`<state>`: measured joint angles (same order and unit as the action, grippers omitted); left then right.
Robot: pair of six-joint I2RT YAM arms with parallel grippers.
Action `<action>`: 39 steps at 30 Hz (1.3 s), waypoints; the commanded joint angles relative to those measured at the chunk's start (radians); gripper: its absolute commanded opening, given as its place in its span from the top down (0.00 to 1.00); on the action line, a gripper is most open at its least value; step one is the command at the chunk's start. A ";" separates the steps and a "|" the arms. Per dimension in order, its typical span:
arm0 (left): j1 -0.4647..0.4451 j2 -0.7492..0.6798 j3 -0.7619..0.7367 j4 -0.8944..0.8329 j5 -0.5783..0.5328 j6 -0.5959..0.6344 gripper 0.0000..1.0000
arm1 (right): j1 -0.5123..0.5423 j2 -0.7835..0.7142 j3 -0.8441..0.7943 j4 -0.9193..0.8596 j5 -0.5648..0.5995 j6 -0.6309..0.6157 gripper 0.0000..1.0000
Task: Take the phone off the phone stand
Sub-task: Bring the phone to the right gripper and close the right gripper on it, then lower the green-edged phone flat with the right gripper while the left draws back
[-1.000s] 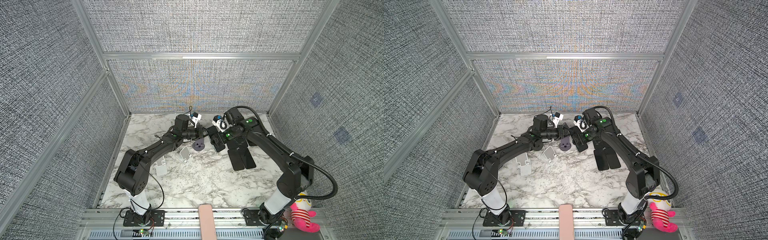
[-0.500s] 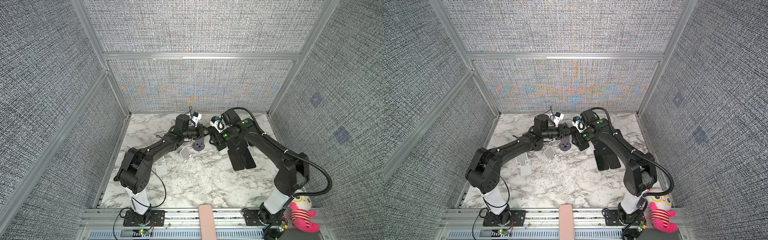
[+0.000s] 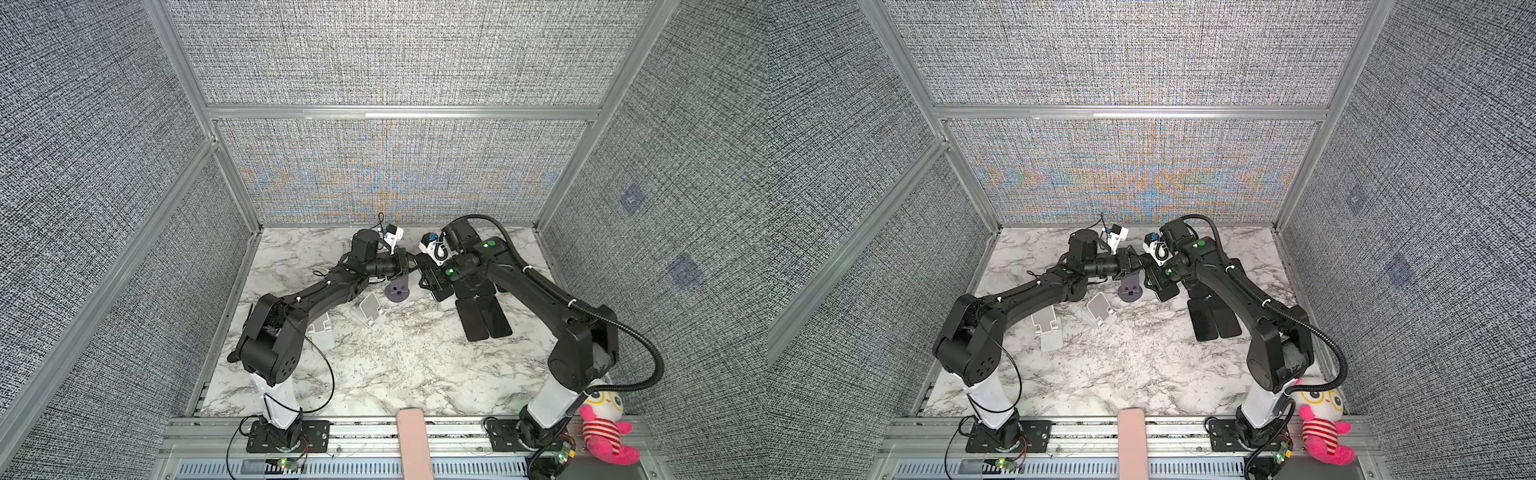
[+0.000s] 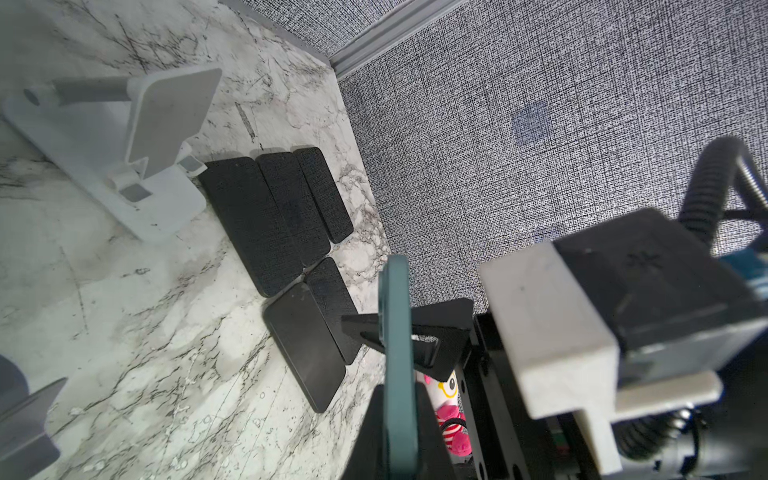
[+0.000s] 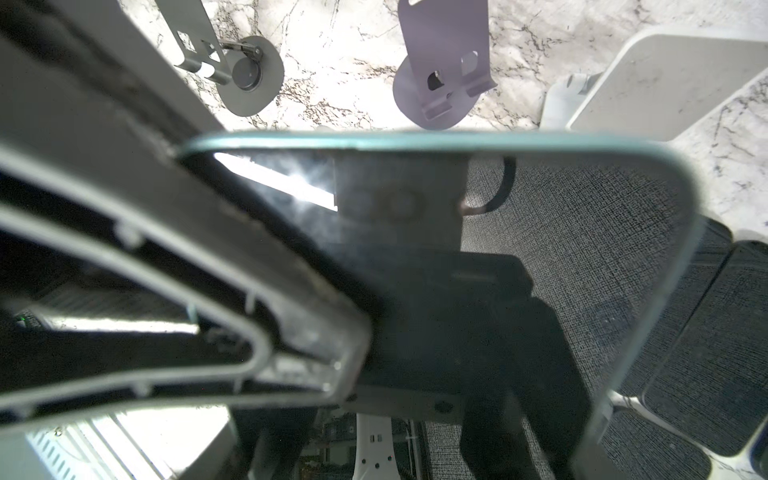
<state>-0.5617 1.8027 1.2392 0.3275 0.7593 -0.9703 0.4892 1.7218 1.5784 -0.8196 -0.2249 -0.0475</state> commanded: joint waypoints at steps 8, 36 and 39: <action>0.005 -0.009 0.002 0.033 0.004 0.017 0.60 | -0.060 -0.027 -0.037 -0.018 -0.015 -0.076 0.62; 0.051 -0.190 0.061 -0.466 -0.170 0.412 0.62 | -0.676 0.110 -0.333 0.101 0.122 -0.335 0.98; 0.052 -0.222 0.025 -0.460 -0.182 0.417 0.61 | -0.690 0.141 -0.317 0.117 0.128 -0.351 0.97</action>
<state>-0.5125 1.6016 1.2819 -0.1123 0.6048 -0.5903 -0.1909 1.8465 1.2449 -0.7326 -0.0940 -0.3763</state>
